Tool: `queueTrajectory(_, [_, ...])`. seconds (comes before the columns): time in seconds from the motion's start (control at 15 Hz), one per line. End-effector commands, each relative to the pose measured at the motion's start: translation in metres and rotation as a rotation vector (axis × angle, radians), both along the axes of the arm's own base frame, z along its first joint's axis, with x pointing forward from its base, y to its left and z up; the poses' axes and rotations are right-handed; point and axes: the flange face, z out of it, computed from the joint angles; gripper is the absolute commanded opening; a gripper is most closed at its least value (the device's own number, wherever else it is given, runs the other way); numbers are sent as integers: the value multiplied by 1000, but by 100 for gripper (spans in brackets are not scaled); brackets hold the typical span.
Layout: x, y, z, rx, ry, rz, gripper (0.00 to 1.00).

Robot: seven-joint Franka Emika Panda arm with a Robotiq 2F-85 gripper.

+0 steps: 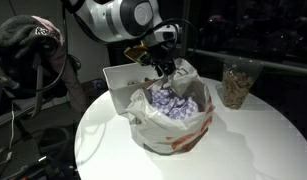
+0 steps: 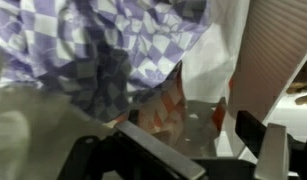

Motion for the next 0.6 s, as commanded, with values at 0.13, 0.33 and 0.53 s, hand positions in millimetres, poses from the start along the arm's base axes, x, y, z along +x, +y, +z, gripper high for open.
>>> queueTrajectory(0.13, [-18,18,16,129,4,139,100])
queueTrajectory(0.33, [-26,36,32,153,-32,233,100])
queueTrajectory(0.53, [-26,63,49,255,-70,356,100])
